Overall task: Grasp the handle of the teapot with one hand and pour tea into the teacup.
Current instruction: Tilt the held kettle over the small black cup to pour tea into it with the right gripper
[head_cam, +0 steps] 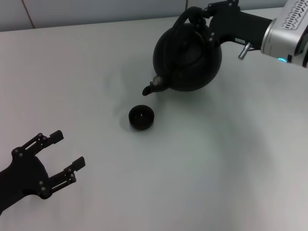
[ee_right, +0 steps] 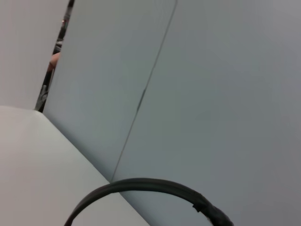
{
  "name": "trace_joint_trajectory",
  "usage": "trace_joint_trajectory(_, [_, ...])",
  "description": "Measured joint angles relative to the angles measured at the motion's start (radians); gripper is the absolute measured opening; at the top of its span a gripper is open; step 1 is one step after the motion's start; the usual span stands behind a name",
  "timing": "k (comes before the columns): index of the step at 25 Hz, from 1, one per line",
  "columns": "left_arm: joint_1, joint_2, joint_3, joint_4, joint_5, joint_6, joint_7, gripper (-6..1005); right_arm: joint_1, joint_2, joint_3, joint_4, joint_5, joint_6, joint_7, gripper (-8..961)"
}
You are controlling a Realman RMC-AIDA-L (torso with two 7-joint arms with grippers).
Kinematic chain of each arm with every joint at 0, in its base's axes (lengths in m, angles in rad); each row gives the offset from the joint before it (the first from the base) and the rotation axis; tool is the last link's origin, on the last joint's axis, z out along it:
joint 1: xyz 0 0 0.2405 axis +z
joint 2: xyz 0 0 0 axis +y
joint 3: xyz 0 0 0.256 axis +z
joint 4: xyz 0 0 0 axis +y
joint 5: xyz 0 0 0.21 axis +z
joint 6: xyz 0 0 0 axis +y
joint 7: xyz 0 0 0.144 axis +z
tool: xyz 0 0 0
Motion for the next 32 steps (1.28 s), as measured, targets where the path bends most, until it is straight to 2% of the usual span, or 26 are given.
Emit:
trace_joint_trajectory(13, [0.000,0.000,-0.001,0.000,0.000,0.000,-0.003,807,0.002,0.008,-0.074,-0.057,-0.001,0.009,-0.031,78])
trace_joint_trajectory(32, [-0.008,0.001,-0.003,0.000,0.000,0.002,-0.010,807,0.012,0.010,-0.126,-0.066,-0.012,0.025,-0.140,78])
